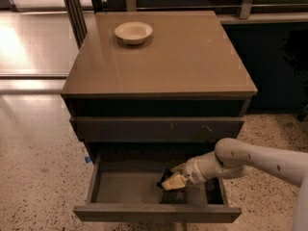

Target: Pick rxbar chocolate from middle drawer and place on counter

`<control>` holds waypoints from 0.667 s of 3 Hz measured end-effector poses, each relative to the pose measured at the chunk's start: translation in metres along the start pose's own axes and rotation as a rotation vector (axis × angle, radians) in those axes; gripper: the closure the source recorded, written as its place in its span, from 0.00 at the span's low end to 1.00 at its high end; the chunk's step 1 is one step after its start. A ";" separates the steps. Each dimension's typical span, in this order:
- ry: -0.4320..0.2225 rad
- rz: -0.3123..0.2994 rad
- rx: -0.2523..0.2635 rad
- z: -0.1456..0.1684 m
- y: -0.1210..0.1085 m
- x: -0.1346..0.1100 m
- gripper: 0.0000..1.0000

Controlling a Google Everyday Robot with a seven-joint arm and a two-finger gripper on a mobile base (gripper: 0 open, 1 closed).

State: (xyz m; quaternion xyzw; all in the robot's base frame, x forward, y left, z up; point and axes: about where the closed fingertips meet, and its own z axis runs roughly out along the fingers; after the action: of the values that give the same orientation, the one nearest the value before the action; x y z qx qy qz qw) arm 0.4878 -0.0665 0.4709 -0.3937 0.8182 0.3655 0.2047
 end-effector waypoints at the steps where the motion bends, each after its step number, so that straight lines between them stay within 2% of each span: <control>1: -0.028 -0.048 0.040 -0.026 0.031 -0.012 1.00; 2: -0.070 -0.153 0.137 -0.067 0.090 -0.024 1.00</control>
Offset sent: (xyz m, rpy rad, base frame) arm -0.1177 -0.0013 0.1935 -0.0858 -0.4441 -0.0358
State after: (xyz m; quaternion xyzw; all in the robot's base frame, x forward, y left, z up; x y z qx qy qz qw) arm 0.4273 -0.0678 0.5689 -0.4271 0.8013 0.3055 0.2867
